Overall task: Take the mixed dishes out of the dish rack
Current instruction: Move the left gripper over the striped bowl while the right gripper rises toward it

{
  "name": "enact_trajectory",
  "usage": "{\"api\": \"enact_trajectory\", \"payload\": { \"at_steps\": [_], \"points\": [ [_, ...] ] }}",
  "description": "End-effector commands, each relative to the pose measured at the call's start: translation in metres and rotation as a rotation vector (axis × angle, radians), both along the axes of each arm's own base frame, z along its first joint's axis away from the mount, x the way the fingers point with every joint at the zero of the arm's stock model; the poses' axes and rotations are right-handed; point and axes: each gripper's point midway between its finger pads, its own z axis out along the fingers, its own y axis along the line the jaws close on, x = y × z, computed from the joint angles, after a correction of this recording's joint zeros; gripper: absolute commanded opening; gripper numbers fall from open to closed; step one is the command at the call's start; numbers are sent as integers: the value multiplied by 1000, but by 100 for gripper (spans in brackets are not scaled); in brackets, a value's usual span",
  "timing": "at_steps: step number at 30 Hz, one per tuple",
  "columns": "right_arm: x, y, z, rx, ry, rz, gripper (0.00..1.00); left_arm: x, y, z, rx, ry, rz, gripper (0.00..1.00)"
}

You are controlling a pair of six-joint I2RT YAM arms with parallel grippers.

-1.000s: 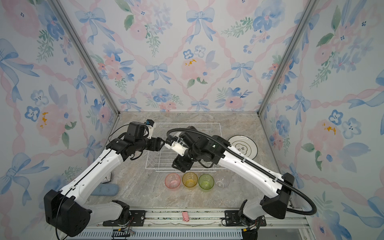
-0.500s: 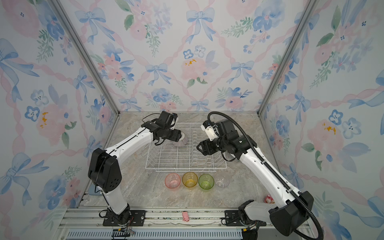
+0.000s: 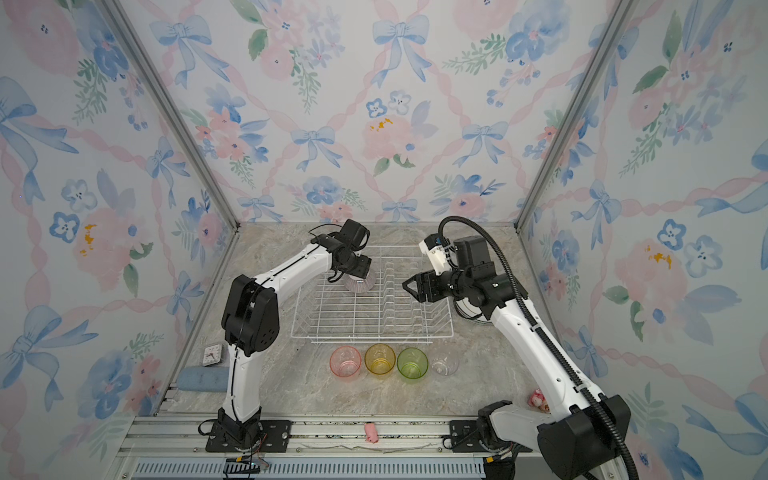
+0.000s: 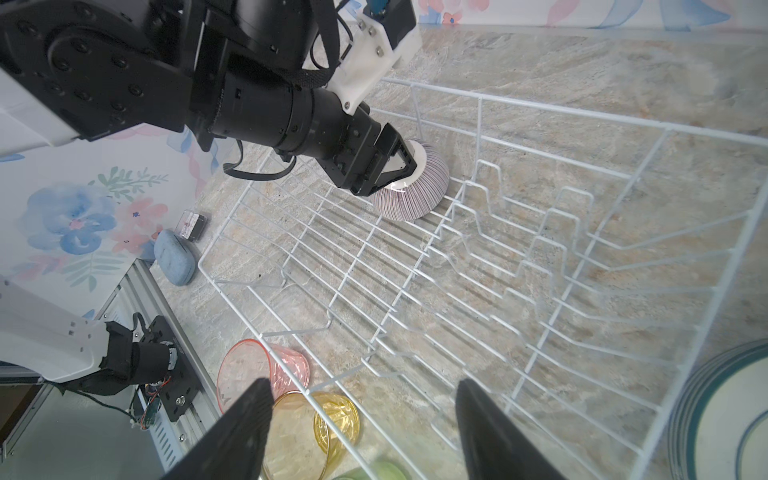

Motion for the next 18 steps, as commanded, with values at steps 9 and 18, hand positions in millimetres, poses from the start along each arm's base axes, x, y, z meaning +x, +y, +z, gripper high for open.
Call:
{"api": "enact_trajectory", "payload": {
  "at_steps": [9,18],
  "points": [
    [4,3,-5,58,11,11,73,1,4,-6,84,5,-23,64],
    [5,3,-8,60,18,12,72,-6,4,-18,73,66,-49,48]
  ]
}}
